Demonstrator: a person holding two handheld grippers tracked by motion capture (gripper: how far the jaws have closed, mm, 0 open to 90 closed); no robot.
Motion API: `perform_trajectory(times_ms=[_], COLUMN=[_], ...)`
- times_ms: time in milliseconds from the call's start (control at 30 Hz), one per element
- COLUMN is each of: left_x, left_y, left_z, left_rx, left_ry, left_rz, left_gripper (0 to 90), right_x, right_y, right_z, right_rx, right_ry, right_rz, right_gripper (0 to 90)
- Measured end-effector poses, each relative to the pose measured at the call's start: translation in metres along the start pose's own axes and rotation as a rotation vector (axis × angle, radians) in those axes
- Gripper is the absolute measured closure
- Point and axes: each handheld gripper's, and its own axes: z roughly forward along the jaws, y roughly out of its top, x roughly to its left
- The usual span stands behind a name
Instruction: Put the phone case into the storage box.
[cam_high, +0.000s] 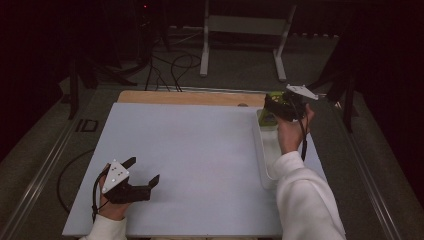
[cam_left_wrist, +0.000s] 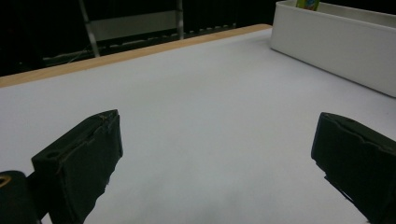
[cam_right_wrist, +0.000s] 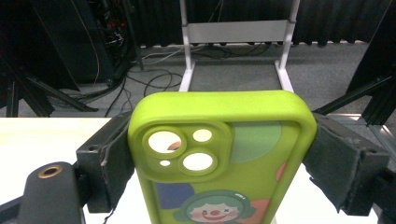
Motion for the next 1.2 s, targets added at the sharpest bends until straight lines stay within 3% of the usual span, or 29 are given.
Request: perform_trajectory(times_ms=[1200], left_x=[0.0], left_y=[0.0], left_z=[0.0], left_rx=[0.001], left_ry=[0.0], left_rz=[-0.001], left_gripper=[2.3], right_x=[-0.007], right_y=[-0.026], right_z=[0.025], right_rx=[0.085], right_ry=[-0.036], right_rz=[0.011], right_gripper=[15.8])
